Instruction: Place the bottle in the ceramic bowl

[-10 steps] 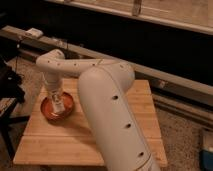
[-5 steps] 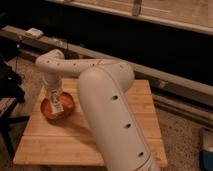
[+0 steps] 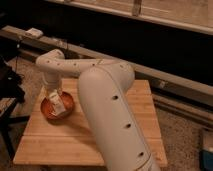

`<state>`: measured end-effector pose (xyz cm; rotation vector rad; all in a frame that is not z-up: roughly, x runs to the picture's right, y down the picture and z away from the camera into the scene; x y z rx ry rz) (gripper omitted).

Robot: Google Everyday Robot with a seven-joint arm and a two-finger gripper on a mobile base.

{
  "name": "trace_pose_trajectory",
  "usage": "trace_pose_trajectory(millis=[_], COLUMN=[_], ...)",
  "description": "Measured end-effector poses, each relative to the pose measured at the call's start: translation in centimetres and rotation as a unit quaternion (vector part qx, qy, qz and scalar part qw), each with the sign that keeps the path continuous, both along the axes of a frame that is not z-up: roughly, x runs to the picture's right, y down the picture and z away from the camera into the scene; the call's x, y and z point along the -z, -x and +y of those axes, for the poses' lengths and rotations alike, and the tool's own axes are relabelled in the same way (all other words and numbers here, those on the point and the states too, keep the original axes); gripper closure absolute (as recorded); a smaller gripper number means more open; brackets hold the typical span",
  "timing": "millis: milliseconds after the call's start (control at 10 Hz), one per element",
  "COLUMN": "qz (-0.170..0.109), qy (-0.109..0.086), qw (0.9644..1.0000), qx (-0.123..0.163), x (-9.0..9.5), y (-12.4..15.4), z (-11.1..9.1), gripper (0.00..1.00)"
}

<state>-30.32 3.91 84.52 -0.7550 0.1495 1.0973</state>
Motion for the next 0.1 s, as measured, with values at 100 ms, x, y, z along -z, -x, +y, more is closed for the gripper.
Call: trace_pose_trajectory(millis=[100], qz=[0.000], qy=[0.000], qw=[1.0000], qx=[0.000], x=[0.01], y=[0.03], z=[0.01], gripper=[0.46])
